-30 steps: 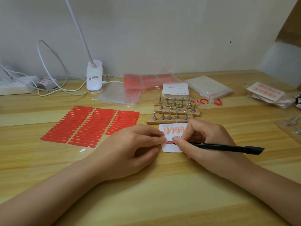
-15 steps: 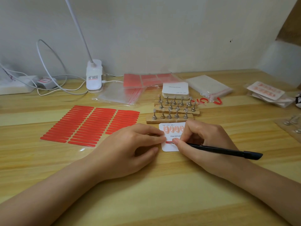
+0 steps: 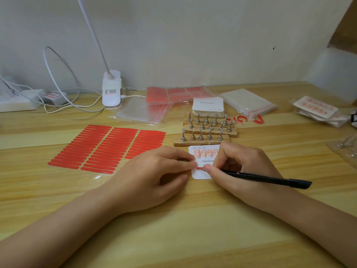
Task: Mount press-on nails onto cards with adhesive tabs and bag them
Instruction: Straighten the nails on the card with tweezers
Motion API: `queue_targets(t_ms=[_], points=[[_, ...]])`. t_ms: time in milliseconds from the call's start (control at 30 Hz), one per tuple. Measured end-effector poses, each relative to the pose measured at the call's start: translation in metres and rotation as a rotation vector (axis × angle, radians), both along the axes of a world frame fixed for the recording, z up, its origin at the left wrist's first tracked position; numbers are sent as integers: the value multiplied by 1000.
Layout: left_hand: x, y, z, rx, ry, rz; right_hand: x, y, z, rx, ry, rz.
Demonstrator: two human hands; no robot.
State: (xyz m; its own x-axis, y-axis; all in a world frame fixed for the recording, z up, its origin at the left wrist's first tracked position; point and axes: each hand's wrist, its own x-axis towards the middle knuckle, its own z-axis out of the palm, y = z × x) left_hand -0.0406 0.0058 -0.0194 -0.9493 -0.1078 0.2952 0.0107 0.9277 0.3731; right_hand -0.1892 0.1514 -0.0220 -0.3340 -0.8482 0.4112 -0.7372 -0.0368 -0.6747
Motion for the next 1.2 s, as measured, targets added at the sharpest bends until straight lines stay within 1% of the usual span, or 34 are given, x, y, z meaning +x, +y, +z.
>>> queue_targets(t_ms=[167,333,600,767,967,1200], points=[[-1,0,0,1,-2,1,1,0,-2,-4,104,-4],[0,1,0,0,-3,-1,2,0,-2,-17,148,20],[-1,0,0,6,1,3,2,0,-2,-18,64,-2],[-1,0,-1,8,1,4,1,1,-2,-2,-21,-7],[-1,-1,-1,9,0,0,-3,-1,0,-12,-153,-83],[-1,0,-1,16,0,-8,1,0,1,13,-75,-10]])
